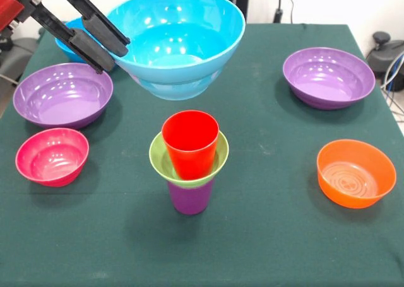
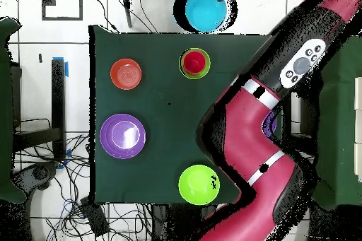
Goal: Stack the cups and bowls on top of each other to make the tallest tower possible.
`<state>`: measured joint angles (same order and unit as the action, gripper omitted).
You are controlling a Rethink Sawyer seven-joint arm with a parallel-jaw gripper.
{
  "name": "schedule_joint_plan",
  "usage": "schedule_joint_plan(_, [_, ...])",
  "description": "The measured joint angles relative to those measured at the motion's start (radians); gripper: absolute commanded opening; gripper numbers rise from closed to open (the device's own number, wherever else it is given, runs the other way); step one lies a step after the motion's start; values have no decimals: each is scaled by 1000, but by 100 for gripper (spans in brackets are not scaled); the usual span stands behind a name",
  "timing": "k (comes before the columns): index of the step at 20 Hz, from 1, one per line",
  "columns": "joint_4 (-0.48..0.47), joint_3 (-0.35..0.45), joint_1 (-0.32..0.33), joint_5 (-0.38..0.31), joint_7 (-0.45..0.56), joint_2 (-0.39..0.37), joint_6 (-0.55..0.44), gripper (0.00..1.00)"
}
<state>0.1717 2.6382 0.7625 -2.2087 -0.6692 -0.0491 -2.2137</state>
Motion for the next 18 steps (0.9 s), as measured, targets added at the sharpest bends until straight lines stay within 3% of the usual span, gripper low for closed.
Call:
schedule_joint_plan(4, [49, -60, 9, 73, -9, -4, 0, 0])
schedule_joint_plan(5, [88, -105, 17, 132, -18, -9, -1, 0])
schedule_joint_plan(9, [145, -177, 35, 239, -35, -24, 0, 0])
schedule_joint_plan(18, [171, -280, 43, 379, -40, -53, 9, 0])
